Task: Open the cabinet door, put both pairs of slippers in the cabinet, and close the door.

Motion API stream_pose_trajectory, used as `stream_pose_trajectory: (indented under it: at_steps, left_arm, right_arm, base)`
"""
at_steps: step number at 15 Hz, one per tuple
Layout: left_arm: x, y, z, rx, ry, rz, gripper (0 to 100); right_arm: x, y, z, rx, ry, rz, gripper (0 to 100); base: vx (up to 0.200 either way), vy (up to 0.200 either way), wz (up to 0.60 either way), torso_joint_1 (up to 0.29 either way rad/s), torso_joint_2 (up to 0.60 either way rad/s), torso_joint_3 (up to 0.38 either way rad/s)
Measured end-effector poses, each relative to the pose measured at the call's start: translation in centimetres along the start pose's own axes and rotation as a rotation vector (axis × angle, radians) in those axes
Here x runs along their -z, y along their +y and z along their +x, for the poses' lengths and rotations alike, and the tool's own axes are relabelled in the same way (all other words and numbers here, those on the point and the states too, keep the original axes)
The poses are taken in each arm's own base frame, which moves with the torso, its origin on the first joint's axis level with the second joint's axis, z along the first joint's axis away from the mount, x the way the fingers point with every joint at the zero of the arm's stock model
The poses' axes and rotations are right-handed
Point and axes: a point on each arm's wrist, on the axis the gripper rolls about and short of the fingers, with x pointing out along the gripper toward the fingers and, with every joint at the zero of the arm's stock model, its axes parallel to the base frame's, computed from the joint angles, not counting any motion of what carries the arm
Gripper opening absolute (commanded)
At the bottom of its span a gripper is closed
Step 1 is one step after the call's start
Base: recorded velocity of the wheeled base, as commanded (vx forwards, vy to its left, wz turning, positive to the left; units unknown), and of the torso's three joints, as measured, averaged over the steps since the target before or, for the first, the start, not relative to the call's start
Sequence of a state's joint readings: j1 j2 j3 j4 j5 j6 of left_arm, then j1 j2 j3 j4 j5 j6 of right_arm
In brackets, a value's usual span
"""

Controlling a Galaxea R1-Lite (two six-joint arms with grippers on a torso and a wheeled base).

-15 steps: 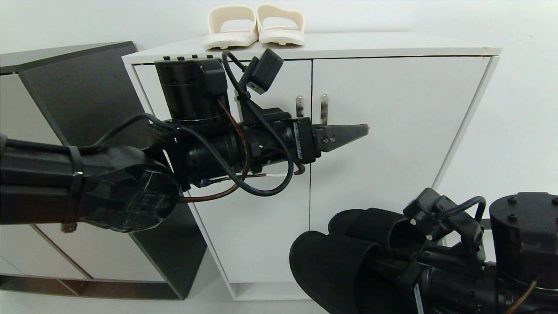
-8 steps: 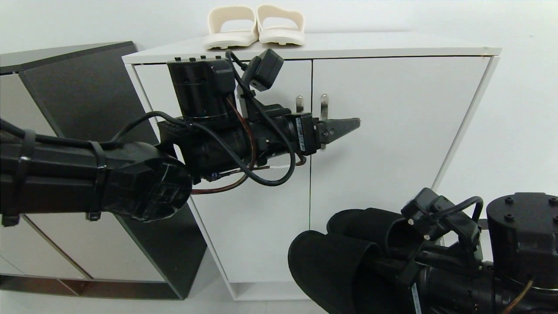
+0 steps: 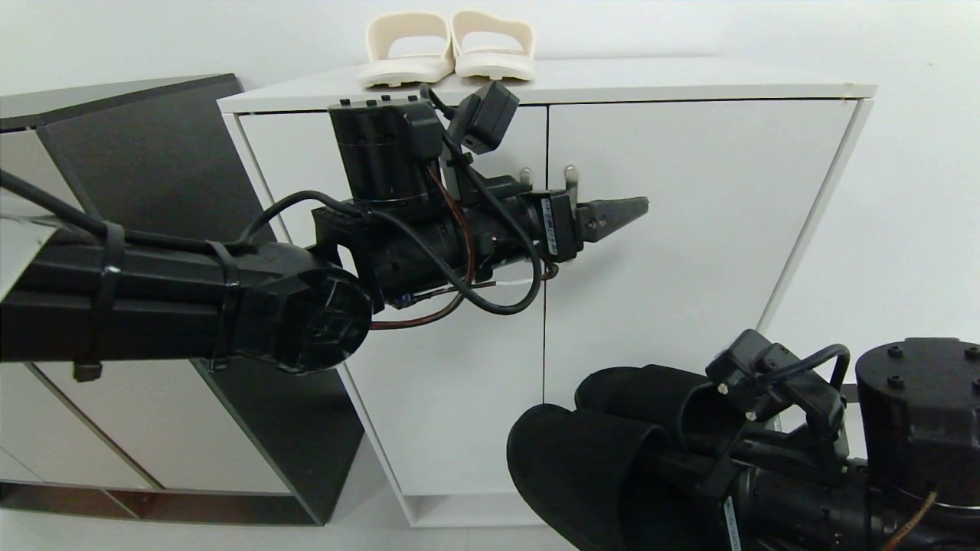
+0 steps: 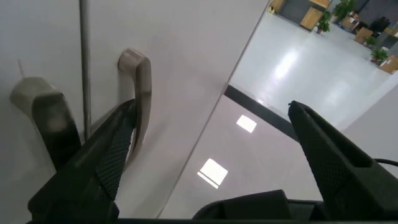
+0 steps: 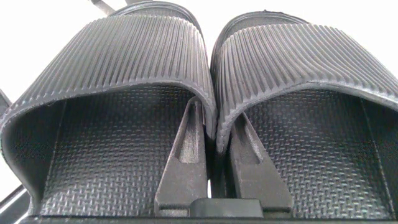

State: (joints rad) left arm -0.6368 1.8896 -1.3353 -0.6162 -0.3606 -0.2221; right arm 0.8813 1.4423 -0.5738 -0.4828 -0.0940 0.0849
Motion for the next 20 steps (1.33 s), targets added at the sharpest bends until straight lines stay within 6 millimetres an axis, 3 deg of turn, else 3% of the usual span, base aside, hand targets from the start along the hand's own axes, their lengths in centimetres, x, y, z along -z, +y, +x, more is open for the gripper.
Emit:
stream_pose_trajectory:
  at_steps: [7, 12, 18, 20]
  left_arm:
    - [0.2, -0.6, -0.8, 0.008, 0.034, -0.012, 0]
    - [0.7, -3.8, -3.0, 0.073, 0.068, -0.023, 0]
    - [0.6, -7.4, -5.9, 0.115, 0.066, 0.005, 0]
    - [0.0, -7.6, -6.9, 0.112, 0.051, 0.009, 0]
  right_arm:
    - [0.7, 0.1, -0.9, -0.112, 0.016, -0.017, 0]
    - [1.7, 0.3, -2.7, -0.283, 0.015, -0.103, 0]
    - [2.4, 0.3, -3.7, -0.298, 0.005, -0.176, 0]
    - [2.5, 0.4, -3.7, -0.302, 0.005, -0.179, 0]
  base:
    - [0.000, 0.000, 0.00, 0.000, 0.00, 0.000]
    - [0.000, 0.000, 0.00, 0.000, 0.00, 0.000]
    - [0.000, 0.000, 0.00, 0.000, 0.00, 0.000]
    - [0.000, 0.000, 0.00, 0.000, 0.00, 0.000]
